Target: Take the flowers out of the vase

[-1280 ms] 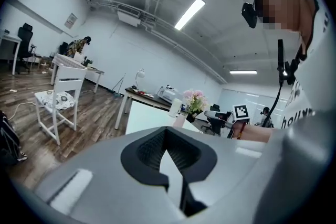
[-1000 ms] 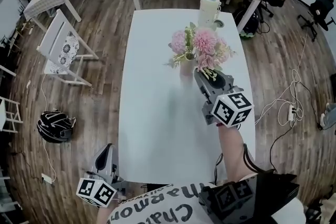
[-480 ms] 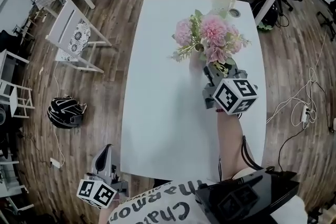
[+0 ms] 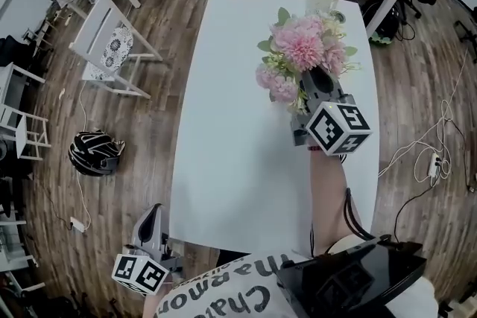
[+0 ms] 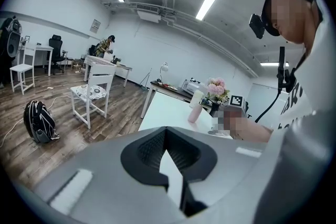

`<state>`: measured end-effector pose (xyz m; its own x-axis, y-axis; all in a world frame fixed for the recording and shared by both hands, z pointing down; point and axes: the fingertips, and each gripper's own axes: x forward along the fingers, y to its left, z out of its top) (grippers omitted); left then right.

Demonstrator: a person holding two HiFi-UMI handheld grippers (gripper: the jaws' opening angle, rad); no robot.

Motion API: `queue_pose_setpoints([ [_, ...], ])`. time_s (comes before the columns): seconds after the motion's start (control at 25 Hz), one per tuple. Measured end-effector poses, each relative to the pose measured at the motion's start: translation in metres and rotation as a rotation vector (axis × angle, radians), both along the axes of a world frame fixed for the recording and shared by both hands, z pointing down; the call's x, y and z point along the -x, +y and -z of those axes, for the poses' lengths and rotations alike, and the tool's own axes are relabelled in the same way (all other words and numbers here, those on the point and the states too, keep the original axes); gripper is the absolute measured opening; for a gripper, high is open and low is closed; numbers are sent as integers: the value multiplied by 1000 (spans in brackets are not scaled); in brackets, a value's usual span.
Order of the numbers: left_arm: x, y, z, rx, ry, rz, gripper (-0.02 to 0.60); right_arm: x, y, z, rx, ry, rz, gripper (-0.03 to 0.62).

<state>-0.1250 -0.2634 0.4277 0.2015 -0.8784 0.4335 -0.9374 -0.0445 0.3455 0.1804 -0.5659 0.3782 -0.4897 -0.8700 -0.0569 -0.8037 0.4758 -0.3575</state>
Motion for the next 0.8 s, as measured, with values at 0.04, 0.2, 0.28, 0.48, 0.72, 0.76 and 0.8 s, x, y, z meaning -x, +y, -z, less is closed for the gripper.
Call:
queue_pose_setpoints([
  [0.04, 0, 2, -1, 1, 1, 3, 5, -1, 0, 1, 0, -5, -4, 40],
  [0.2, 0, 7, 1, -2, 14, 20, 5, -1, 0, 11, 1, -14, -8, 37],
  [0.28, -3, 9, 6, -9, 15, 26, 5, -2, 0, 18, 0, -15, -5, 37],
  [0.48, -3, 17, 17, -35, 16, 38, 5, -5, 6, 36, -24, -21, -17, 35],
  [0.72, 7, 37, 24, -71, 18, 58, 5, -1, 21, 55, -56, -17, -20, 35],
  [0.76, 10, 40, 25, -75, 19, 61, 5, -1, 23, 59, -60, -15, -22, 35],
  [0.8, 12, 43, 27, -79, 22, 64, 5, -1, 26, 63, -62, -16, -23, 35],
])
